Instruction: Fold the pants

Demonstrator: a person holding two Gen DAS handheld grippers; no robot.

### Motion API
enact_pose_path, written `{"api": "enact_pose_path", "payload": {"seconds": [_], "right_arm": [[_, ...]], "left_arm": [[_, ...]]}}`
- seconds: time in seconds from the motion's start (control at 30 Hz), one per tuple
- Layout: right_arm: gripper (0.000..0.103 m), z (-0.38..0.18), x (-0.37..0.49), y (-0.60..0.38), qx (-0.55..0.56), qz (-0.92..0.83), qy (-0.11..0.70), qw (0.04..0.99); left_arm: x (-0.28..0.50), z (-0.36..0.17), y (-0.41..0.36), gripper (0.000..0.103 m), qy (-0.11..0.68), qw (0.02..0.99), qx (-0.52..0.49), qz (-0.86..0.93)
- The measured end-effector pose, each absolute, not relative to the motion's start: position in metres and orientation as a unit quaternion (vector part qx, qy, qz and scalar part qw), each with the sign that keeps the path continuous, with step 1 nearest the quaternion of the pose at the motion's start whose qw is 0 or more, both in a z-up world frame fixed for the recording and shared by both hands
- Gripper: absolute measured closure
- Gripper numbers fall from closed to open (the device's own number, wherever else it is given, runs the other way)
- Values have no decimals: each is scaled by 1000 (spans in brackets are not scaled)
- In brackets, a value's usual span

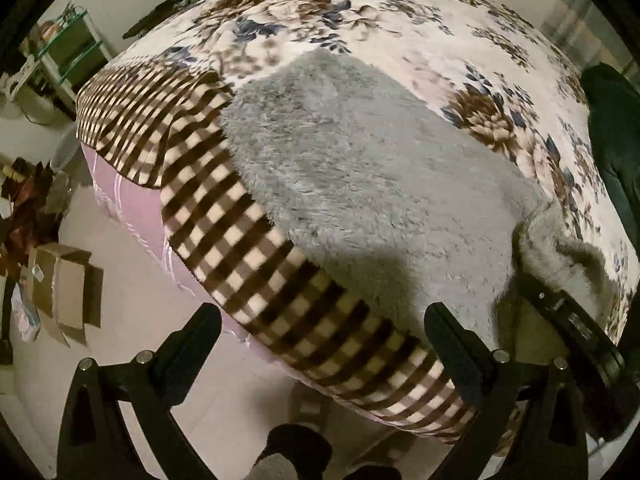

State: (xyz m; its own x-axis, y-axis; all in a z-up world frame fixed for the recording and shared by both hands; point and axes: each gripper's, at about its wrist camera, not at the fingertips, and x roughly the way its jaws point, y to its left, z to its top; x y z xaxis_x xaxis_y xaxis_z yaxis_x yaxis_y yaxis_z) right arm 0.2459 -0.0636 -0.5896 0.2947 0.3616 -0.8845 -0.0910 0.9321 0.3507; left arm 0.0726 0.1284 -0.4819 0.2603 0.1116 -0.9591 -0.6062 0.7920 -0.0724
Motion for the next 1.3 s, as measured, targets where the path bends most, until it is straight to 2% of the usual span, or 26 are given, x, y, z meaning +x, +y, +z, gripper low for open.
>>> {"api": "enact_pose_path", "payload": {"seconds": [0.13,0.2,0.37,0.47,0.53,0.57,0.63,0.67,0.7,0.9,1.03,1.23,1.27,1.3], "right_arm": [[23,-565,241,-88,220,216,582,753],[9,-552,237,-115,256,225,577,742],[7,-523,232,-187,230,184,558,776],[7,-538,240,-234,209,106,579,781],[7,-555,244,-267,233,73,590,769],[7,-567,247,-283,250,60,598,759],[7,-590,256,-304,284,54,611,737],[7,-599,259,-312,298,52,616,727],[7,-609,262,-318,313,58,621,716],[7,-640,279,-322,299,51,640,706],[7,-639,283,-314,273,46,647,710],[7,-574,285,-279,176,32,607,775],[7,-563,284,-271,165,40,600,782],[7,-554,283,-264,161,50,596,785]], "left_arm": [[91,-468,120,0,553,773,-232,206],[111,-457,105,0,542,787,-240,172],[167,-449,66,0,537,805,-229,108],[207,-470,40,0,568,798,-189,73],[228,-490,27,0,588,789,-166,67],[239,-503,21,8,598,783,-158,64],[253,-521,13,39,608,779,-143,54],[256,-526,12,82,611,777,-143,45],[258,-532,13,96,618,771,-148,37],[233,-541,45,97,608,769,-174,90],[220,-539,52,96,612,761,-195,93],[189,-488,60,93,551,794,-240,92],[184,-483,62,79,542,798,-247,88],[179,-479,64,49,537,801,-250,87]]}}
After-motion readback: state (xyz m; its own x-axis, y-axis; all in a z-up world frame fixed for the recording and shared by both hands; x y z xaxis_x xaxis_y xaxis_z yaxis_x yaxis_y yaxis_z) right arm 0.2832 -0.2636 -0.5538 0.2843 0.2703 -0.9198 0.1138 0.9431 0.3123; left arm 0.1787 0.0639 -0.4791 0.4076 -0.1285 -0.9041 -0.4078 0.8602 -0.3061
